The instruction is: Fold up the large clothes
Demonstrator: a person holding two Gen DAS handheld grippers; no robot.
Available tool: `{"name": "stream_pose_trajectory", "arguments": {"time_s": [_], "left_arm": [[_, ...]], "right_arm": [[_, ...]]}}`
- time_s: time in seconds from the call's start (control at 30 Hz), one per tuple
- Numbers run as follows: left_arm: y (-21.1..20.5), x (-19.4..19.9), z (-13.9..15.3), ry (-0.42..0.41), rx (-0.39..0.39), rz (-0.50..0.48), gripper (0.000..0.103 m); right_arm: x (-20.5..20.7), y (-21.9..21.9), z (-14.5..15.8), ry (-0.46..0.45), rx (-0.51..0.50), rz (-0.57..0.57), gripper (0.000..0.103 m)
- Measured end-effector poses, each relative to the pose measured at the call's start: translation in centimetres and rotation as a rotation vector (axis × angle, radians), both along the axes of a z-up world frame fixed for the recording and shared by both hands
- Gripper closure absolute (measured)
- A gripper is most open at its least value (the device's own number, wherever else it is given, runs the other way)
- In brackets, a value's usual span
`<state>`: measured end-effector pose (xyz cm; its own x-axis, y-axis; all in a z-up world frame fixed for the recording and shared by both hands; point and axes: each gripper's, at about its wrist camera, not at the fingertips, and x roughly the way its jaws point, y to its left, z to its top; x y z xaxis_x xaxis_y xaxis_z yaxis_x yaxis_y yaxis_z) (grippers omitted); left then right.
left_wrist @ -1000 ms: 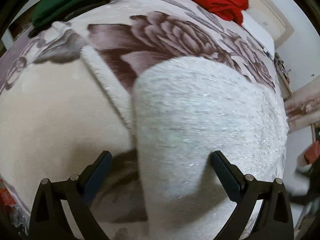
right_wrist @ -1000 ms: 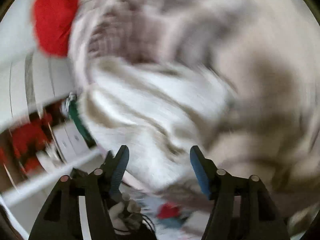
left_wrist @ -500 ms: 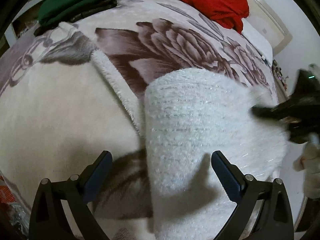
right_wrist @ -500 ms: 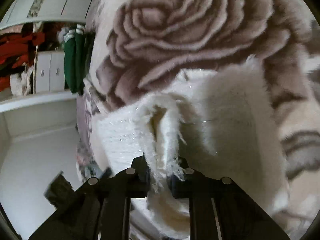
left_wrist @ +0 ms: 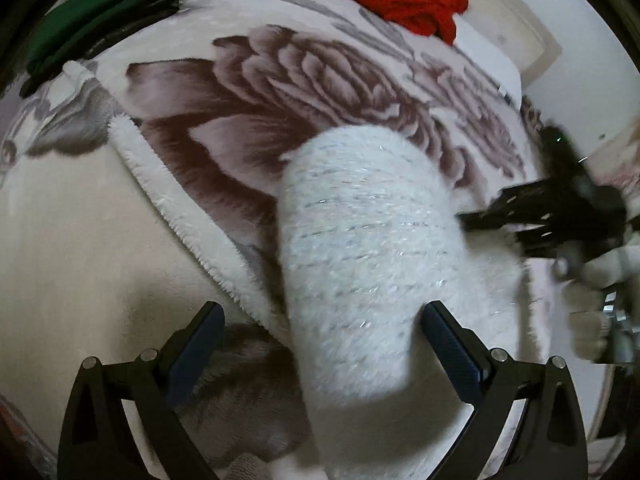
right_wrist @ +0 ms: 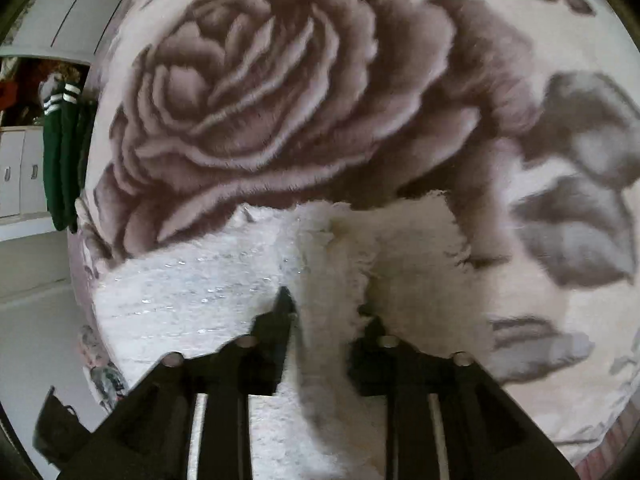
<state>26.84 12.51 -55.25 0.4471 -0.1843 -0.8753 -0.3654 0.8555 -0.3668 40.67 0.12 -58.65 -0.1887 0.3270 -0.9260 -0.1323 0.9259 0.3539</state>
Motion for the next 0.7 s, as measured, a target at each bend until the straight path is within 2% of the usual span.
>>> {"name": "stream_pose_trajectory", "arguments": {"time_s": [0.1, 0.13, 0.17, 0.3, 0.37, 0.43, 0.47, 0.5, 0.53, 0.6, 0.7], "left_arm": [[0.6, -0.2, -0.7, 0.008, 0.004, -0.004, 0.000], [0.8, -0.4, -0.9, 0.011, 0.000, -0.003, 0.000], [1.0, -0.5, -1.1, 0.014, -0.006, -0.001, 0.000], [1.0, -1.0, -1.0, 0.015, -0.012, 0.000, 0.000], [0.8, -1.1, -0.8, 0.015, 0.002, -0.006, 0.000], [0.7, -1.0, -0.6, 0.016, 0.016, -0.014, 0.000], [0.6, -0.9, -0.4, 0.020, 0.027, -0.021, 0.000], [0.5, -0.8, -0.3, 0.023, 0.033, -0.025, 0.000], [0.5, -0.7, -0.1, 0.025, 0.046, -0.031, 0.000], [0.6, -0.6, 0.2, 0.029, 0.061, -0.038, 0.000], [0.8, -0.3, 0.6, 0.015, 0.014, -0.037, 0.000]], "right_arm": [[-0.6, -1.2, 1.8, 0.026, 0.086, -0.047, 0.055], [-1.3, -2.6, 3.5, 0.028, 0.129, -0.078, 0.044], [-1.9, -3.6, 4.4, 0.021, 0.141, -0.093, 0.039], [-6.2, -8.4, 7.4, 0.029, 0.147, -0.105, 0.037], [-9.4, -10.1, 6.4, 0.103, 0.158, -0.119, 0.034], [-11.3, -9.7, 4.2, 0.157, 0.161, -0.105, 0.034], [-12.5, -9.5, 2.5, 0.213, 0.177, -0.100, 0.035], [-13.2, -9.3, 1.4, 0.248, 0.188, -0.111, 0.043], [-14.1, -9.3, 1.1, 0.231, 0.208, -0.154, 0.089], [-14.6, -8.6, 2.0, 0.192, 0.191, -0.130, 0.092], [-14.7, -10.4, 7.4, 0.051, 0.244, -0.239, 0.093]]}}
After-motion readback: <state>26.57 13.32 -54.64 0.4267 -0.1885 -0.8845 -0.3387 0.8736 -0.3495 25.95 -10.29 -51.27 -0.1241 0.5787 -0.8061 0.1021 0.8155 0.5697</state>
